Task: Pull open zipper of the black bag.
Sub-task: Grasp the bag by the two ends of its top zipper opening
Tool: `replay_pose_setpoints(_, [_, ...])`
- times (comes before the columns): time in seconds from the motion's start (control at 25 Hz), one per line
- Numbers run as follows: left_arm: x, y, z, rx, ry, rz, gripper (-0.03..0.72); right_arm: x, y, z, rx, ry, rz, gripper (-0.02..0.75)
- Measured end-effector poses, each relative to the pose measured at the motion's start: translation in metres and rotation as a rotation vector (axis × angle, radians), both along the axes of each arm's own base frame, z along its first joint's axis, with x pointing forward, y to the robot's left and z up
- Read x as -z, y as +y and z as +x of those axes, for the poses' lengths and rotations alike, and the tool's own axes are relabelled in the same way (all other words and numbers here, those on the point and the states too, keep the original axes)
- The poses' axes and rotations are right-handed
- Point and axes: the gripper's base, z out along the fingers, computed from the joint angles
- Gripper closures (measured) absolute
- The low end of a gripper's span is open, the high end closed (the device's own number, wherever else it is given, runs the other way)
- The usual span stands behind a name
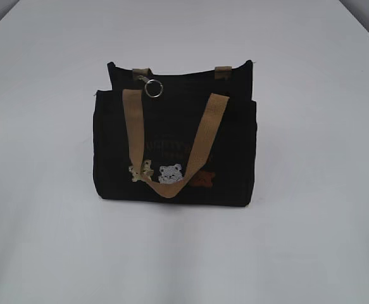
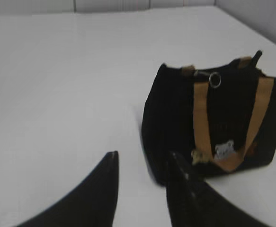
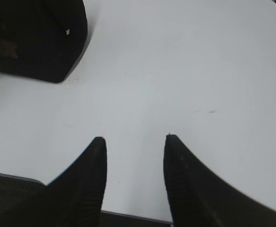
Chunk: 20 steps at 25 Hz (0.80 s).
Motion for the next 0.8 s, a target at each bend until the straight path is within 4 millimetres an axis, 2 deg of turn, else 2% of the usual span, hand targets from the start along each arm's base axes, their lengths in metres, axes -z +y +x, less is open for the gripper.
replay_pose_setpoints(0.12, [0.000, -0.006, 0.053, 0.065, -0.018, 0.028, 0.351, 0.000, 0.000, 0.000, 0.000, 0.000, 0.000, 0.419])
replay_pose_setpoints(0.2, [0.010, -0.010, 0.087, 0.130, 0.009, 0.076, 0.317, 0.000, 0.000, 0.000, 0.000, 0.000, 0.000, 0.419])
replay_pose_setpoints(0.28, [0.036, -0.017, 0.129, 0.220, 0.115, 0.075, 0.305, 0.000, 0.000, 0.000, 0.000, 0.000, 0.000, 0.419])
replay_pose_setpoints(0.32, [0.045, -0.020, 0.142, 0.267, 0.119, 0.109, 0.302, 0.000, 0.000, 0.000, 0.000, 0.000, 0.000, 0.419])
replay_pose_setpoints(0.48, [0.077, -0.031, 0.190, 0.418, 0.164, 0.069, 0.296, 0.000, 0.000, 0.000, -0.001, 0.000, 0.002, 0.419])
replay_pose_setpoints(0.64, [0.100, -0.033, 0.221, 0.448, 0.209, 0.090, 0.294, 0.000, 0.000, 0.000, -0.001, 0.000, 0.002, 0.419])
replay_pose_setpoints(0.8, [0.112, -0.046, 0.232, 0.528, 0.187, 0.165, 0.270, 0.000, 0.000, 0.000, -0.003, 0.000, 0.004, 0.419])
